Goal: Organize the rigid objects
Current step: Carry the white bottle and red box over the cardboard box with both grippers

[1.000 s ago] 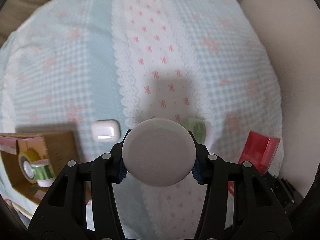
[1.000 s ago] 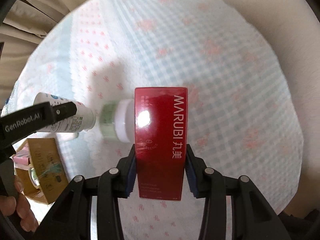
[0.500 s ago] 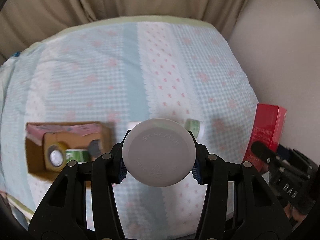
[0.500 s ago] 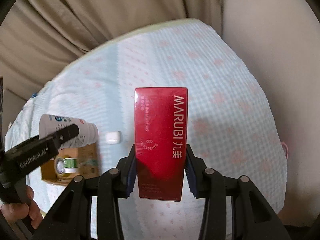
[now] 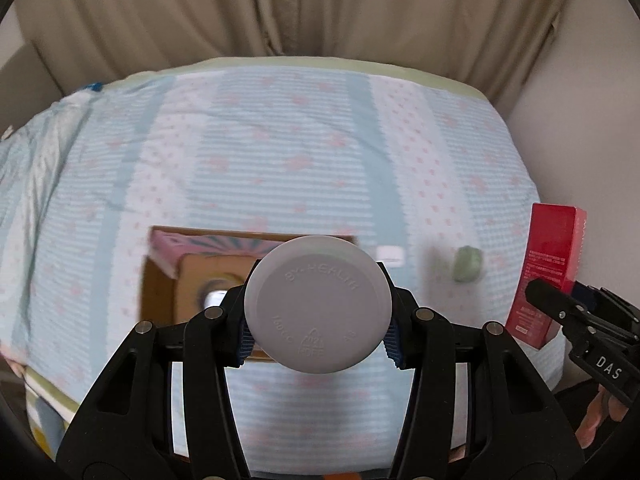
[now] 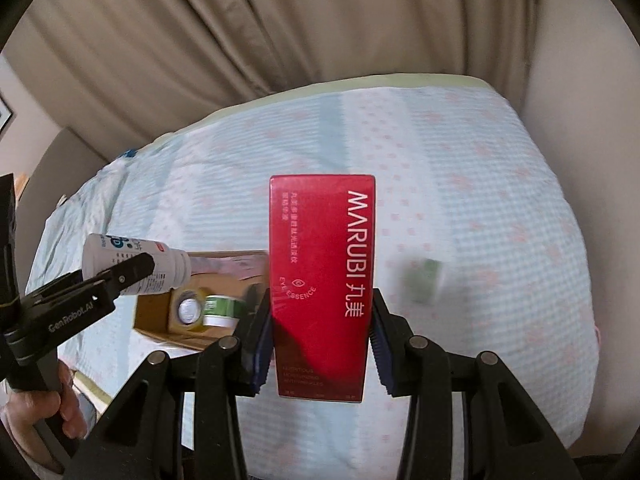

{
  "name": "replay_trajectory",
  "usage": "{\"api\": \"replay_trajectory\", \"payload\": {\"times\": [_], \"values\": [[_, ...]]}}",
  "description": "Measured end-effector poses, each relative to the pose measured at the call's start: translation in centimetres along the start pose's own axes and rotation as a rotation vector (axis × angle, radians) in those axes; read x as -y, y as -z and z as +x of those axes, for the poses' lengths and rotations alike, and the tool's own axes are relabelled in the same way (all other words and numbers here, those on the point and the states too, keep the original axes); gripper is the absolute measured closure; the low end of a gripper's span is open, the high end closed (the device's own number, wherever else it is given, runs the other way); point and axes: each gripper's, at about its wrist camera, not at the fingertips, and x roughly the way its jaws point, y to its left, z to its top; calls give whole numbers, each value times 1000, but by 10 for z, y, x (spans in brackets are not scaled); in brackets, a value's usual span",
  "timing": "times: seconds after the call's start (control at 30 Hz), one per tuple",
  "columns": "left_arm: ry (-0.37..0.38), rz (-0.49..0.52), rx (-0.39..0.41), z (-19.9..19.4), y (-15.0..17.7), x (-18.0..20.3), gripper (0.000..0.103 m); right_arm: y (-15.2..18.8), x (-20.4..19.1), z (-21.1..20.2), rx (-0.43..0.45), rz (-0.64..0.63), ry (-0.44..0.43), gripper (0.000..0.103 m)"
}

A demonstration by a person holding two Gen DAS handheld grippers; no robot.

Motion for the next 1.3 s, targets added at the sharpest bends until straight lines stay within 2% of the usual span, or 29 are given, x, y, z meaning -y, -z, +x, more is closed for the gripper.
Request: {"api": "replay_trajectory", "payload": {"times": [0.2, 0.33, 0.57, 0.77, 0.93, 1.13, 1.23, 1.27, 1.3], "values": [[0, 17, -25, 10, -6, -83, 57, 2, -74, 27, -27, 11, -14, 64], [37, 27, -60, 34, -10, -129, 57, 5, -115, 57, -53, 39, -1, 64], [64, 80, -129, 84, -14, -170, 57, 12, -154, 113, -140, 105, 15, 64], [79, 119, -207, 139, -15, -187, 57, 16, -160, 161, -240, 125, 47, 64], [78, 152, -271, 182, -16, -190, 57, 15, -150, 208, -315, 156, 80, 64], [73, 200, -316, 206, -14, -189, 57, 13, -131, 244, -391, 251, 82, 64], [78, 243, -319, 209, -13, -183, 56, 13, -127, 256, -423, 310, 57, 64], [85, 257, -320, 209, -13, -181, 55, 13, -125, 261, -436, 335, 49, 64], [96, 270, -318, 208, -13, -179, 46, 12, -124, 264, -445, 345, 52, 64]]}}
